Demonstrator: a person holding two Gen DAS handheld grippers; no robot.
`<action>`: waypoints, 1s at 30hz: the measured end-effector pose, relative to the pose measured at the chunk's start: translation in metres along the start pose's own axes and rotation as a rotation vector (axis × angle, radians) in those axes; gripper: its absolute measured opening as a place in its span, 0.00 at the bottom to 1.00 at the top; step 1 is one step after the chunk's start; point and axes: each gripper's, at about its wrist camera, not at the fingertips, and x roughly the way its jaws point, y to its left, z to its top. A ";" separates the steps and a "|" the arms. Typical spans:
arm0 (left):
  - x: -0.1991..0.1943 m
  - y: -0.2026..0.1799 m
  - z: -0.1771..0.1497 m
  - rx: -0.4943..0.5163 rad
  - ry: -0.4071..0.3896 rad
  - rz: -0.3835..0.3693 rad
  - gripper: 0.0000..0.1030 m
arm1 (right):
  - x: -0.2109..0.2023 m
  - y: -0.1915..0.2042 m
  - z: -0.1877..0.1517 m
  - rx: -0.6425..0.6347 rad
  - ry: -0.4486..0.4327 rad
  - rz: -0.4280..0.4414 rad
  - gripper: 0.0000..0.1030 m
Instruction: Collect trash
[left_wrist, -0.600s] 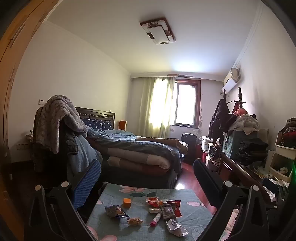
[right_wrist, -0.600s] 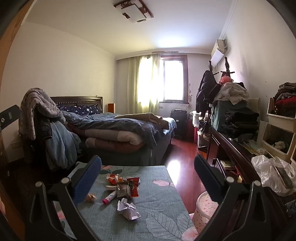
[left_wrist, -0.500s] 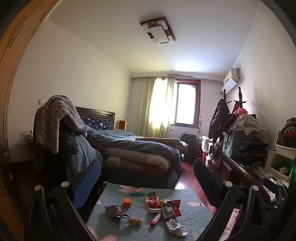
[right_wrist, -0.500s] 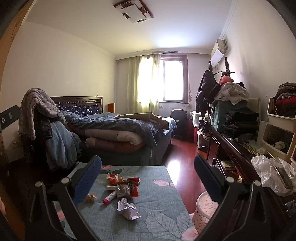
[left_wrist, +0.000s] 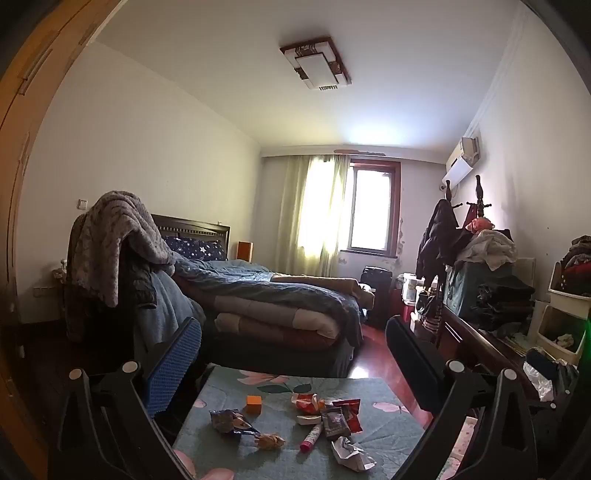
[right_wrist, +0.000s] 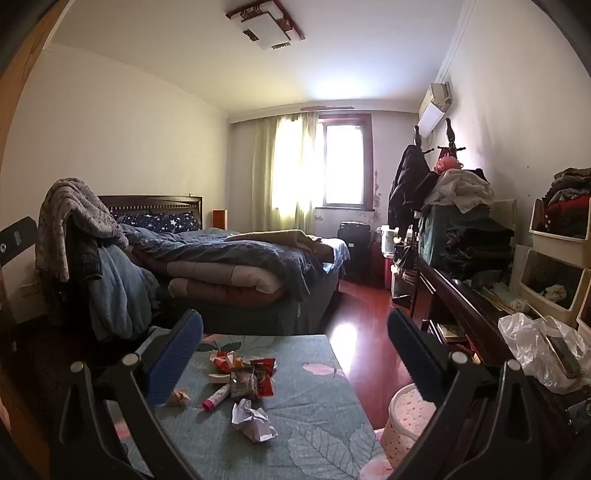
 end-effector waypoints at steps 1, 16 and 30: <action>0.000 0.000 0.000 0.004 -0.001 0.002 0.97 | -0.001 -0.001 0.003 0.001 -0.004 -0.002 0.97; -0.007 -0.008 0.001 0.009 -0.016 0.005 0.97 | -0.019 -0.006 0.017 0.003 -0.068 -0.023 0.97; -0.007 -0.004 0.000 0.005 -0.015 0.007 0.97 | -0.019 -0.005 0.020 0.001 -0.070 -0.022 0.97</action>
